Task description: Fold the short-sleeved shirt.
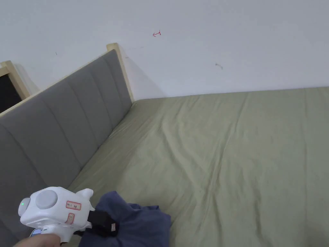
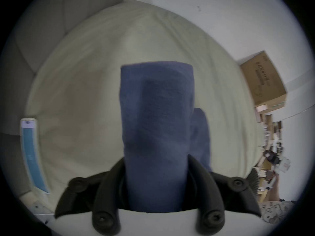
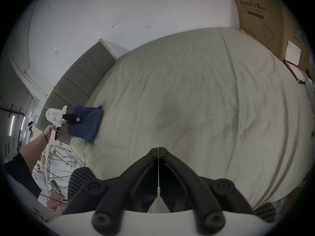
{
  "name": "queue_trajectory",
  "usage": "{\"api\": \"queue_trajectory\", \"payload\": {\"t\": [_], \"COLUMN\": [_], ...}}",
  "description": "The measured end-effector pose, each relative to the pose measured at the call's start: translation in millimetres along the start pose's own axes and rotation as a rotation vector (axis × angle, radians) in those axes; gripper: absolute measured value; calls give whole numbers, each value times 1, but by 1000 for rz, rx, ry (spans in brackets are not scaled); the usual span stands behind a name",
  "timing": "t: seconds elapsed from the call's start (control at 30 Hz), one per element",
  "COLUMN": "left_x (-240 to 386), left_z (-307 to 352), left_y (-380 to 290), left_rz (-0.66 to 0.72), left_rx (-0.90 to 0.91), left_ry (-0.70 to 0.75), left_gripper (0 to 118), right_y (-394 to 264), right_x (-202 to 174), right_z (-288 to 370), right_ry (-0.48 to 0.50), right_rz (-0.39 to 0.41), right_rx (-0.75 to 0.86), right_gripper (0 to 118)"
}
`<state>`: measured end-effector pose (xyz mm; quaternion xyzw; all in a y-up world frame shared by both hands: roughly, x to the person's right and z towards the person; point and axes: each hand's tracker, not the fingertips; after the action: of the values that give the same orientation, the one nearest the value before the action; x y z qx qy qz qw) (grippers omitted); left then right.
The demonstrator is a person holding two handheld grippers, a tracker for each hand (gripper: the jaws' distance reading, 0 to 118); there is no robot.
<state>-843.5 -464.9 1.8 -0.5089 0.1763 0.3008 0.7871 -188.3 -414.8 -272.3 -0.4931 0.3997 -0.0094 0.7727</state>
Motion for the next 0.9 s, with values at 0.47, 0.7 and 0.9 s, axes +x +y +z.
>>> {"api": "queue_trajectory", "payload": {"t": [0.47, 0.7, 0.9], "left_x": [74, 215, 336], "left_z": [53, 10, 48], "left_y": [-38, -83, -121], "left_rz": [-152, -233, -272], "left_rx": [314, 296, 701], "left_ry": [383, 59, -109], "left_gripper": [114, 0, 0], "right_y": [12, 8, 15], "right_x": [-5, -8, -11], "right_z": [11, 26, 68], "right_ry": [-28, -114, -181], "right_rz": [69, 157, 171], "right_rx": [53, 93, 333], "right_gripper": [0, 0, 0]}}
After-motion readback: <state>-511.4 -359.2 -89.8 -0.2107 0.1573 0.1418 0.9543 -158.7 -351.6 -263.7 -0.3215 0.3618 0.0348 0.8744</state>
